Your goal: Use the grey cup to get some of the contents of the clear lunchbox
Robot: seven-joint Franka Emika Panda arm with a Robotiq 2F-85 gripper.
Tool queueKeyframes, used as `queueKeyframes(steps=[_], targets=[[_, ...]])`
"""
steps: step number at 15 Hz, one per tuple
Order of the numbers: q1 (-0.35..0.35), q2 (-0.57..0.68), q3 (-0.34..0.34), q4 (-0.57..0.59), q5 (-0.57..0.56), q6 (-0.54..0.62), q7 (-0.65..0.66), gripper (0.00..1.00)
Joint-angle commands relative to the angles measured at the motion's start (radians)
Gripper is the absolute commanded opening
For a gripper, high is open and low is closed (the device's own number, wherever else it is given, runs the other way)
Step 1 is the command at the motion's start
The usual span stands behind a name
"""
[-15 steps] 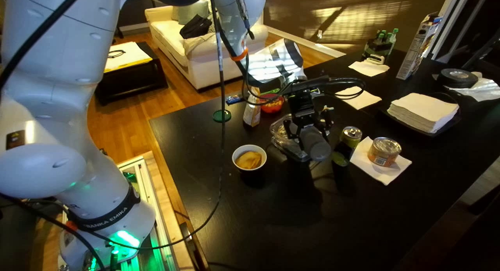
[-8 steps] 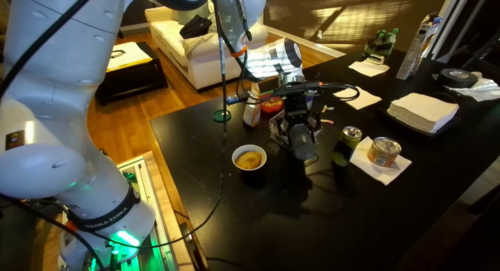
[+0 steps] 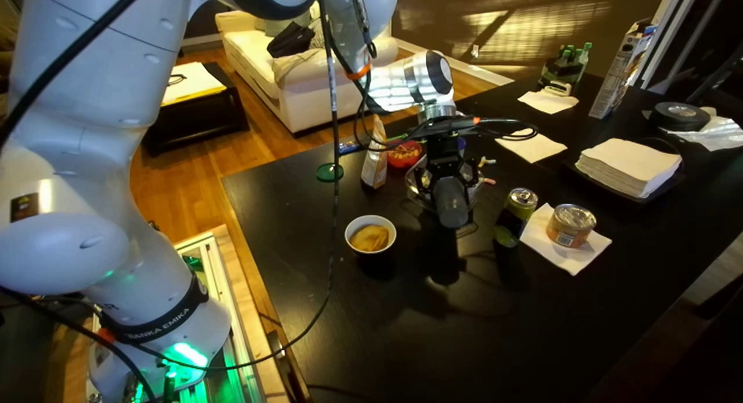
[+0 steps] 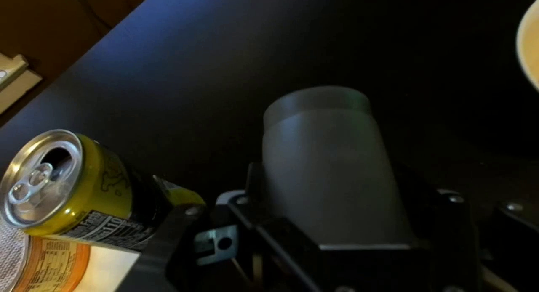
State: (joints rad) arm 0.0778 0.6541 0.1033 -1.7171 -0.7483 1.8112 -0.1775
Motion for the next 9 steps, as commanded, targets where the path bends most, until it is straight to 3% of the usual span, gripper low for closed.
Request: queueKeyframes(steps=[1, 9], targets=[[0.013, 0.001, -0.018, 0.003, 0.017, 0.027, 0.008, 0.5], [-0.036, -0.05, -0.015, -0.065, 0.047, 0.162, -0.025, 0.5]])
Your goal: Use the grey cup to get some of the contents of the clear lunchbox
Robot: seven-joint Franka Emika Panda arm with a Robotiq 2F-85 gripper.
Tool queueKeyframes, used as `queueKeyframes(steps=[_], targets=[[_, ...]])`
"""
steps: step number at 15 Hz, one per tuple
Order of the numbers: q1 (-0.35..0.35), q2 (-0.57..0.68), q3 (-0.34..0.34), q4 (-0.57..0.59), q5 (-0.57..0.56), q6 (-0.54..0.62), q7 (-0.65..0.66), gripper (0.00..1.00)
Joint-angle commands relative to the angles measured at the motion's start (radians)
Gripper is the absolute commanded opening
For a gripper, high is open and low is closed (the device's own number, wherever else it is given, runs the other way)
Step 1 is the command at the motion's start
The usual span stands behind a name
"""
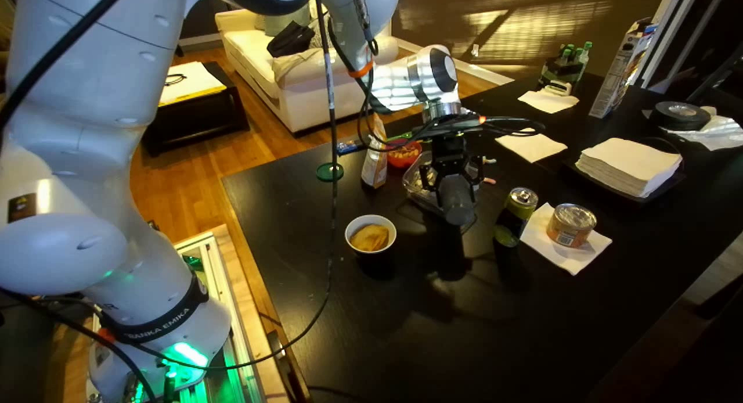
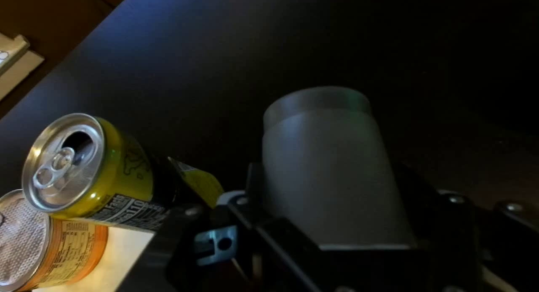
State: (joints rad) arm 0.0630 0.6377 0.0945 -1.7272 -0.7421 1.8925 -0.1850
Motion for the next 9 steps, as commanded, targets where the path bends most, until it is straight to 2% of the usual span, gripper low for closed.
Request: queueKeyframes(steps=[1, 9], targets=[[-0.03, -0.041, -0.007, -0.064, 0.049, 0.106, -0.024, 0.5], [-0.061, -0.144, -0.02, -0.202, 0.098, 0.267, -0.052, 0.5]])
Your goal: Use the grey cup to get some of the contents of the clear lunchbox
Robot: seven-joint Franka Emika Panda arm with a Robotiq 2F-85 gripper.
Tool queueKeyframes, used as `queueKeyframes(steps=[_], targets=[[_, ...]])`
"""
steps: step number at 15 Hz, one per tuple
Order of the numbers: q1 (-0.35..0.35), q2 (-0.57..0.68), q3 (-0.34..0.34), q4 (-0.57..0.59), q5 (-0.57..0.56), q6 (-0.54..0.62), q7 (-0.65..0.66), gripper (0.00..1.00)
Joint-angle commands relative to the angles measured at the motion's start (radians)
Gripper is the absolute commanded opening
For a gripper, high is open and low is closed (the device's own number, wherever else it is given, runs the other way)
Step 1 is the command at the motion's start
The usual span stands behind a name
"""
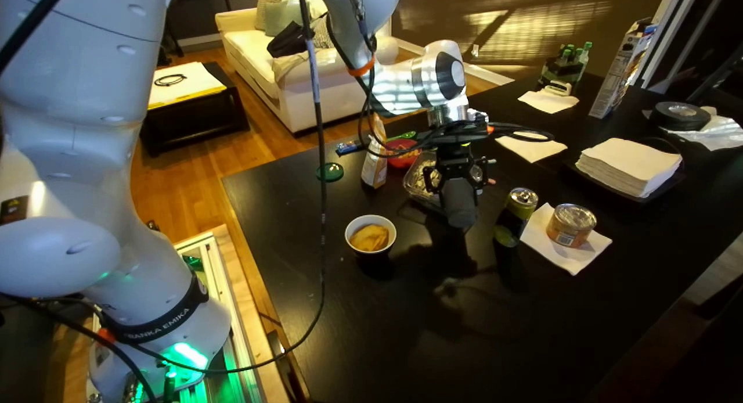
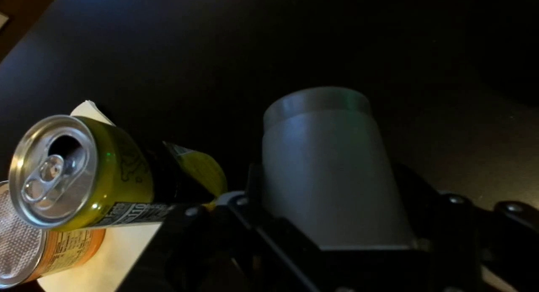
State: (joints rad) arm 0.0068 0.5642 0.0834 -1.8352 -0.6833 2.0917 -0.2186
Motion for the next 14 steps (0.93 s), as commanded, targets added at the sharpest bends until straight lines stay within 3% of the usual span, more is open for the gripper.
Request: queueKeyframes(steps=[1, 9, 14], targets=[[-0.002, -0.084, -0.012, -0.11, 0.042, 0.075, -0.014, 0.5], [-0.001, -0.223, -0.031, -0.246, 0.087, 0.117, 0.021, 0.5], [-0.016, -0.333, -0.055, -0.383, 0.127, 0.309, 0.063, 0.5]])
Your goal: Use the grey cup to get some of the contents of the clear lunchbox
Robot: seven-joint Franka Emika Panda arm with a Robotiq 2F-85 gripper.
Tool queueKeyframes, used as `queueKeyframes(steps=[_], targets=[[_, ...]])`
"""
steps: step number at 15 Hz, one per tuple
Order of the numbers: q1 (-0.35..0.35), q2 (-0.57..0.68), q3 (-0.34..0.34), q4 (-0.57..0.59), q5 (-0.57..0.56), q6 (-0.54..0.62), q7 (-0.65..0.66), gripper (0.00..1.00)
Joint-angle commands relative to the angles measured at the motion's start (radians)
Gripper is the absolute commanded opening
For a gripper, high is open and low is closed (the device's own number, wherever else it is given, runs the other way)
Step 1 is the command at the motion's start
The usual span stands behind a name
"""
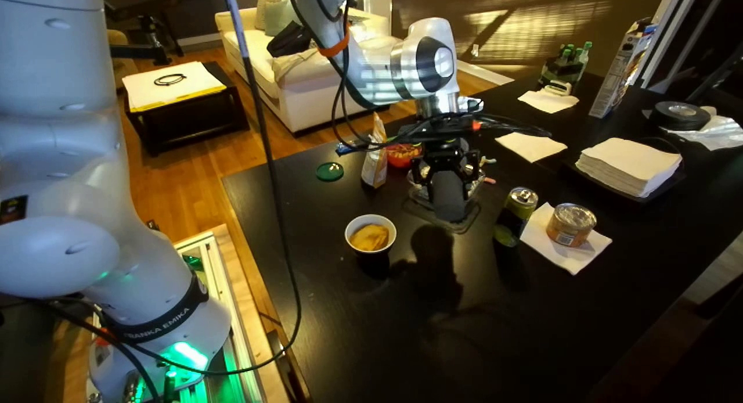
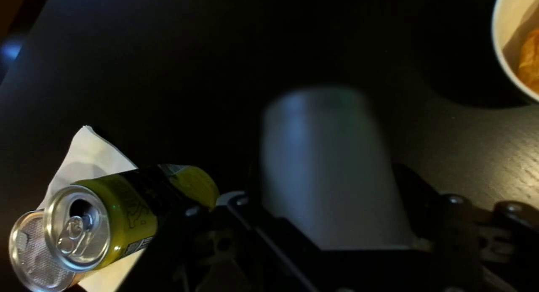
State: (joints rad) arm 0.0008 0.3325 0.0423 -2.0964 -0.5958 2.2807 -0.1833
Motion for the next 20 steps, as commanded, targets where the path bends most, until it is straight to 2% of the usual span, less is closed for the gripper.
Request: queueKeyframes(steps=[1, 8, 9, 10, 15, 16, 20], targets=[[-0.013, -0.124, -0.021, -0.155, 0.045, 0.171, 0.033, 0.5], [-0.042, -0.221, -0.082, -0.406, 0.121, 0.612, 0.078, 0.5], [-0.017, -0.164, -0.089, -0.318, 0.092, 0.522, 0.062, 0.5], [-0.018, -0.168, -0.096, -0.337, 0.093, 0.544, 0.062, 0.75], [-0.013, -0.164, -0.097, -0.329, 0.092, 0.54, 0.062, 0.75], [-0.013, -0.163, -0.097, -0.329, 0.092, 0.54, 0.062, 0.5], [-0.079, -0.138, -0.057, -0.378, 0.27, 0.686, -0.08, 0.5]])
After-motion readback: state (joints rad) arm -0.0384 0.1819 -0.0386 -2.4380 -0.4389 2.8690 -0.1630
